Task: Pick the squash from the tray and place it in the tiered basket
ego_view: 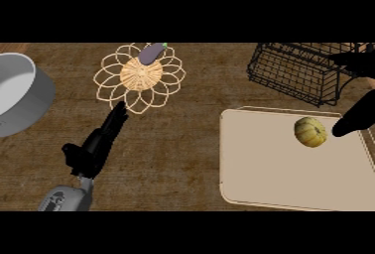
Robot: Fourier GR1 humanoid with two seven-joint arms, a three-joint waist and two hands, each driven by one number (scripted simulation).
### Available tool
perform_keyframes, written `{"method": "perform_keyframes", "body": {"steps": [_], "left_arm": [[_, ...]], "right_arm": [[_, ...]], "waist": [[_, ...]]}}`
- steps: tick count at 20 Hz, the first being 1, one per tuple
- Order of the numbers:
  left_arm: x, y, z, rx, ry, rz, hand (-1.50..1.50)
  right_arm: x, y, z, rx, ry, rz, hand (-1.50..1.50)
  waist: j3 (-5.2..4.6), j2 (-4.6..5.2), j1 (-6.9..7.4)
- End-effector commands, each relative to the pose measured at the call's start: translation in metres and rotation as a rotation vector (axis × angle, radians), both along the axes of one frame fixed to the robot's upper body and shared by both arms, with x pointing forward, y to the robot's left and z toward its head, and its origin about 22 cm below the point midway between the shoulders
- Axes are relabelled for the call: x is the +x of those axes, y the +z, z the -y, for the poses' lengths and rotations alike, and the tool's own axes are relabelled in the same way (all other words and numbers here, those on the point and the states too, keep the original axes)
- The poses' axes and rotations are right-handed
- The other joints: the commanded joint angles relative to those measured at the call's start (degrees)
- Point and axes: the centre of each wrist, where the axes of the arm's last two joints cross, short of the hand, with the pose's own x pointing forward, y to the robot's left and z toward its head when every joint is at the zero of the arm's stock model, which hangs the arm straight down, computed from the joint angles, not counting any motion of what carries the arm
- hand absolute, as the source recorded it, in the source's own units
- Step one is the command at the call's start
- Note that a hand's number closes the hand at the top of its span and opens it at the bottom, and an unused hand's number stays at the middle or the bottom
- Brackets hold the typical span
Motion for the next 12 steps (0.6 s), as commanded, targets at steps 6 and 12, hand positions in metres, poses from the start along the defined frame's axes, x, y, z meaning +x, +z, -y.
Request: {"method": "perform_keyframes", "body": {"steps": [6, 12], "left_arm": [[0.006, 0.002, 0.003, 0.012, 0.005, -0.011, 0.00], [0.000, 0.001, 0.002, 0.004, -0.010, 0.008, 0.00]], "right_arm": [[-0.011, -0.021, -0.032, -0.126, -0.132, 0.000, -1.50], [0.008, -0.062, -0.016, -0.183, -0.177, -0.148, -1.50]], "waist": [[0.06, 0.01, -0.31], [0.07, 0.18, 0.28]]}}
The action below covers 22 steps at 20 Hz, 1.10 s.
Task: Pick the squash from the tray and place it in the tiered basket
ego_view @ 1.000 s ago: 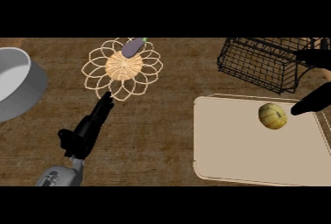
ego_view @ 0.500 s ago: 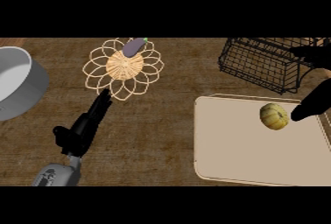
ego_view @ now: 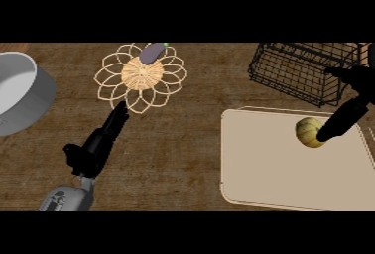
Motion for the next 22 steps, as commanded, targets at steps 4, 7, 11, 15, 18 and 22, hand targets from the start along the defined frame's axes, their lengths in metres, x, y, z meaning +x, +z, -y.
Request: {"method": "perform_keyframes", "body": {"steps": [4, 7, 11, 15, 18, 22], "left_arm": [[0.014, 0.006, 0.004, 0.009, -0.003, 0.008, 0.00], [-0.014, -0.009, 0.007, -0.023, -0.002, -0.014, 0.00], [-0.008, -0.001, -0.015, 0.001, 0.002, -0.004, 0.00], [-0.003, -0.013, -0.011, 0.008, 0.013, 0.002, 0.00], [0.011, -0.017, 0.002, -0.006, 0.015, -0.003, 0.00], [0.006, 0.007, -0.006, 0.010, 0.015, 0.014, 0.00]], "right_arm": [[0.001, -0.063, -0.010, 0.004, -0.072, -0.095, -1.50], [-0.006, -0.063, 0.004, 0.015, -0.072, -0.064, -1.50], [-0.002, -0.053, -0.006, -0.027, -0.113, -0.102, -1.50], [-0.003, -0.062, 0.022, -0.003, -0.140, -0.116, -1.50], [-0.022, -0.086, 0.010, -0.002, -0.125, -0.119, -1.50], [-0.007, -0.097, 0.016, 0.021, -0.132, -0.136, -1.50]], "waist": [[0.04, 0.13, -0.15], [0.04, 0.00, -0.15], [0.02, -0.05, -0.04], [0.02, 0.01, -0.26], [0.02, -0.02, -0.69], [0.04, -0.01, -0.22]]}}
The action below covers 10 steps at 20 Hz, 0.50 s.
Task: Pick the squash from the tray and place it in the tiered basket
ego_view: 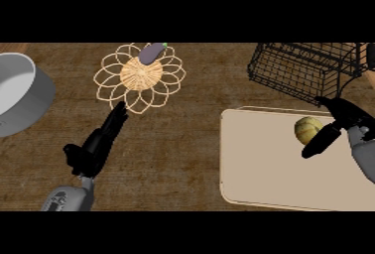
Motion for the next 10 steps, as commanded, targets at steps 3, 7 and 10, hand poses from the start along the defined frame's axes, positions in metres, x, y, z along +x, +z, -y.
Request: {"method": "perform_keyframes", "body": {"steps": [3, 7, 10], "left_arm": [[0.013, 0.008, 0.005, 0.000, -0.010, -0.005, 0.00], [-0.008, 0.010, -0.027, -0.003, -0.008, 0.004, 0.00], [0.006, 0.012, -0.008, -0.005, -0.010, -0.015, 0.00]], "right_arm": [[-0.004, -0.019, 0.007, 0.003, -0.011, -0.029, -1.50], [-0.005, -0.047, -0.004, -0.003, -0.007, -0.020, -1.50], [0.010, -0.037, 0.002, 0.060, -0.003, 0.023, 1.50]], "waist": [[0.00, 0.01, -0.09], [0.01, 0.00, 0.16], [0.02, 0.04, 0.17]]}}
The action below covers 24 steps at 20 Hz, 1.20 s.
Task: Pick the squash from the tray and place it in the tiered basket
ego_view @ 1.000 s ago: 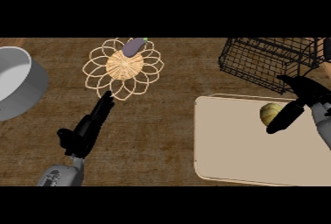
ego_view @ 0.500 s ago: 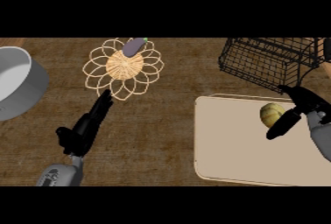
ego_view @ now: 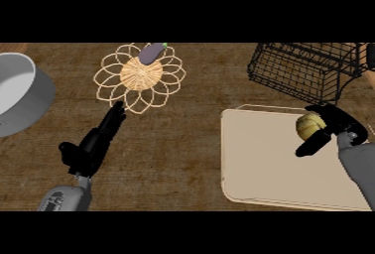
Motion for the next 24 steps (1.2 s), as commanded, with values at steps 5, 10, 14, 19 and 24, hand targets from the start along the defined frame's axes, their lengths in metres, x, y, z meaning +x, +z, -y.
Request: {"method": "perform_keyframes", "body": {"steps": [5, 10, 14, 19, 24], "left_arm": [[0.008, -0.008, -0.003, 0.006, 0.005, 0.001, 0.00], [0.002, 0.013, 0.007, 0.008, 0.009, 0.008, 0.00], [-0.009, -0.010, 0.005, -0.003, 0.013, 0.000, 0.00], [-0.011, -0.010, 0.006, 0.002, 0.026, 0.006, 0.00], [-0.008, -0.003, 0.005, 0.022, 0.014, 0.016, 0.00]], "right_arm": [[0.001, -0.028, 0.007, 0.039, 0.062, 0.208, 1.50], [0.007, -0.023, -0.023, 0.047, 0.059, 0.214, 1.50], [-0.018, -0.012, 0.070, -0.063, 0.050, 0.225, 1.50], [-0.076, 0.020, 0.198, -0.301, 0.034, 0.240, 1.50], [-0.113, 0.034, 0.255, -0.349, -0.001, 0.408, 1.50]], "waist": [[0.08, 0.17, 0.15], [0.06, 0.04, 0.10], [0.07, 0.08, -0.27], [0.24, 0.36, -0.76], [0.20, 0.12, -0.21]]}}
